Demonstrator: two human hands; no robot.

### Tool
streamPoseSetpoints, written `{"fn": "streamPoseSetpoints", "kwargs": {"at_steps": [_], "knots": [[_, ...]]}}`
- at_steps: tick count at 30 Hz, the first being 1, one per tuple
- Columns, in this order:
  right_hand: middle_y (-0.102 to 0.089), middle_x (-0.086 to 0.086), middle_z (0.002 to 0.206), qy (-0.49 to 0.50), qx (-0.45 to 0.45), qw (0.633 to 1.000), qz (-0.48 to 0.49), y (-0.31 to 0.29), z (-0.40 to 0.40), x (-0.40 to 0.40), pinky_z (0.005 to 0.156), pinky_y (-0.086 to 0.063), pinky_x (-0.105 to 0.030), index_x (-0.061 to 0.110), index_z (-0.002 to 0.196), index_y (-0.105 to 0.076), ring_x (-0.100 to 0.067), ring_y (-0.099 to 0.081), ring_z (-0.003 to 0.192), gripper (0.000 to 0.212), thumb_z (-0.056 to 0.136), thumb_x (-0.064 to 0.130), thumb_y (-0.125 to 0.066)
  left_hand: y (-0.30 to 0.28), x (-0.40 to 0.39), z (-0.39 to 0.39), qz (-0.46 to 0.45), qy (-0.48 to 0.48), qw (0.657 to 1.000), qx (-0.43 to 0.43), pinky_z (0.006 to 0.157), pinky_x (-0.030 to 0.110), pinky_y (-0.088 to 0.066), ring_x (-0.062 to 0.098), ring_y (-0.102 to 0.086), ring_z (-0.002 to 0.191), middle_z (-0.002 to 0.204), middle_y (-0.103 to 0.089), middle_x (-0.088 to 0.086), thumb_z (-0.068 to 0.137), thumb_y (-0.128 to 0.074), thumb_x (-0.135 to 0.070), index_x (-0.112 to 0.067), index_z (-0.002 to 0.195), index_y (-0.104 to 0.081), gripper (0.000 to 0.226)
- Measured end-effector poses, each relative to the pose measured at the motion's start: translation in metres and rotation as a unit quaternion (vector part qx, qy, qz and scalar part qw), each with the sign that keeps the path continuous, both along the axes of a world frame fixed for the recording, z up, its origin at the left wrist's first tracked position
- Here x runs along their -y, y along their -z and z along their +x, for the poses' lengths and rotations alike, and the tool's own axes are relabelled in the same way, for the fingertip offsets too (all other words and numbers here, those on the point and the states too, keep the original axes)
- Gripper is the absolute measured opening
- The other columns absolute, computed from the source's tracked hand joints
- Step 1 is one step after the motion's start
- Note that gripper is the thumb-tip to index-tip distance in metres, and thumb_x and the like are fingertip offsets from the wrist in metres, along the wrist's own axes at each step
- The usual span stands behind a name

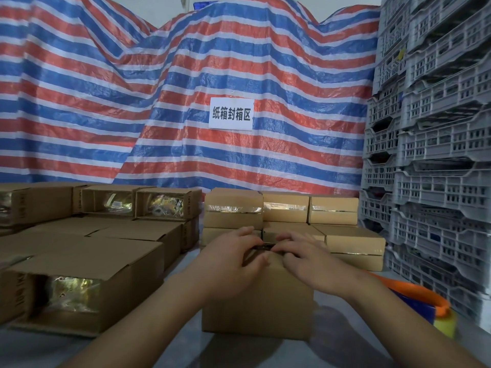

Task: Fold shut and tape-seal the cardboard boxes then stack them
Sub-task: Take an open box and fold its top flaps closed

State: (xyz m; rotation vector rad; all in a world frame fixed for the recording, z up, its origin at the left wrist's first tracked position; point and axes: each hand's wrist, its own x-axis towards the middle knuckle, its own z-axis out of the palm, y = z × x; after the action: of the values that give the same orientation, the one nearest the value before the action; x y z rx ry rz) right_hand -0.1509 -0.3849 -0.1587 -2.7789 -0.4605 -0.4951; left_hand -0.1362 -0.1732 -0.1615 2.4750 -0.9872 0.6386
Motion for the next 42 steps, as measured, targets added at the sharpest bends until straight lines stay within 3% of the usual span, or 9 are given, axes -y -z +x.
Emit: {"fn": "streamPoseSetpoints", "kwargs": {"at_steps": [4, 9, 13, 20, 28, 34, 36, 38, 42], "knots": [[-0.046, 0.029, 0.126, -0.031, 0.058, 0.996, 0.054, 0.004, -0.006, 0.001, 0.112, -0.028, -0.036, 0.040, 0.122, -0.067, 0.000, -0.039, 0.126, 0.047, 0.087, 0.041, -0.035, 0.003, -0.002, -0.003, -0.005, 0.005, 1.000, 0.031, 0.091, 0.030, -0.050, 0.000, -0.054, 0.099, 0.117, -0.060, -0.014, 0.097, -0.046, -0.052, -0.034, 0.132, -0.053, 0.041], [-0.061, 0.025, 0.119, -0.065, 0.138, 0.975, 0.164, 0.012, -0.007, 0.003, 0.104, -0.047, -0.033, 0.038, 0.116, -0.071, 0.003, -0.055, 0.116, 0.030, 0.094, 0.019, -0.063, 0.006, -0.002, -0.001, -0.008, -0.017, 0.999, 0.031, 0.095, 0.024, -0.045, 0.004, -0.054, 0.110, 0.127, -0.060, -0.012, 0.098, -0.042, -0.055, -0.033, 0.147, -0.039, 0.054], [-0.065, 0.029, 0.107, -0.042, 0.141, 0.980, 0.135, 0.015, -0.011, -0.001, 0.093, -0.047, -0.021, 0.038, 0.116, -0.070, 0.011, -0.055, 0.108, 0.024, 0.099, 0.027, -0.057, 0.007, 0.001, -0.002, 0.033, -0.020, 0.998, 0.052, 0.103, 0.025, -0.037, 0.008, -0.050, 0.122, 0.135, -0.058, -0.006, 0.102, -0.034, -0.049, -0.029, 0.135, -0.054, 0.044], [-0.062, 0.018, 0.133, 0.013, 0.184, 0.983, -0.002, 0.030, -0.022, -0.009, 0.115, -0.021, -0.020, 0.029, 0.130, -0.064, 0.008, -0.050, 0.123, 0.055, 0.102, 0.048, -0.021, 0.018, 0.005, 0.001, 0.073, -0.055, 0.992, 0.085, 0.110, 0.029, -0.030, 0.012, -0.042, 0.134, 0.147, -0.049, -0.007, 0.104, -0.018, -0.048, -0.031, 0.144, -0.045, 0.051], [-0.061, 0.025, 0.132, 0.006, 0.196, 0.981, 0.005, 0.032, -0.019, -0.008, 0.119, -0.018, -0.029, 0.036, 0.129, -0.064, 0.014, -0.046, 0.123, 0.045, 0.104, 0.039, -0.025, 0.015, 0.020, -0.003, 0.131, -0.067, 0.986, 0.083, 0.116, 0.034, -0.020, 0.014, -0.034, 0.141, 0.155, -0.038, -0.003, 0.100, -0.011, -0.058, -0.030, 0.148, -0.035, 0.061], [-0.067, 0.016, 0.121, -0.009, 0.127, 0.991, 0.040, 0.022, -0.018, -0.002, 0.107, -0.017, -0.009, 0.032, 0.128, -0.063, 0.015, -0.050, 0.110, 0.044, 0.108, 0.036, -0.023, 0.019, 0.024, -0.003, 0.118, -0.071, 0.987, 0.083, 0.113, 0.031, -0.024, 0.009, -0.036, 0.139, 0.152, -0.042, -0.009, 0.101, -0.015, -0.057, -0.035, 0.147, -0.035, 0.055], [-0.070, 0.005, 0.100, 0.033, 0.108, 0.984, 0.135, 0.013, -0.021, 0.011, 0.084, -0.037, -0.008, 0.024, 0.114, -0.067, -0.002, -0.059, 0.092, 0.045, 0.107, 0.043, -0.026, 0.019, 0.024, -0.004, 0.124, -0.078, 0.986, 0.077, 0.114, 0.032, -0.023, 0.010, -0.034, 0.141, 0.154, -0.039, -0.007, 0.101, -0.015, -0.057, -0.032, 0.148, -0.034, 0.057], [-0.065, 0.000, 0.078, 0.138, 0.149, 0.965, 0.168, 0.005, -0.022, 0.039, 0.063, -0.045, -0.026, 0.024, 0.083, -0.061, -0.017, -0.059, 0.074, 0.037, 0.105, 0.038, -0.034, 0.019, 0.023, -0.006, 0.127, -0.076, 0.986, 0.071, 0.115, 0.032, -0.022, 0.011, -0.032, 0.142, 0.155, -0.037, -0.007, 0.100, -0.014, -0.057, -0.031, 0.150, -0.032, 0.059], [-0.065, -0.011, 0.093, 0.366, 0.067, 0.927, 0.048, 0.010, -0.027, 0.104, 0.074, -0.054, -0.039, 0.010, 0.091, -0.057, -0.027, -0.063, 0.083, 0.042, 0.099, 0.048, -0.039, 0.014, 0.026, -0.014, 0.130, -0.073, 0.986, 0.076, 0.114, 0.032, -0.025, 0.012, -0.032, 0.141, 0.155, -0.038, -0.006, 0.100, -0.014, -0.056, -0.030, 0.149, -0.033, 0.059]]}}
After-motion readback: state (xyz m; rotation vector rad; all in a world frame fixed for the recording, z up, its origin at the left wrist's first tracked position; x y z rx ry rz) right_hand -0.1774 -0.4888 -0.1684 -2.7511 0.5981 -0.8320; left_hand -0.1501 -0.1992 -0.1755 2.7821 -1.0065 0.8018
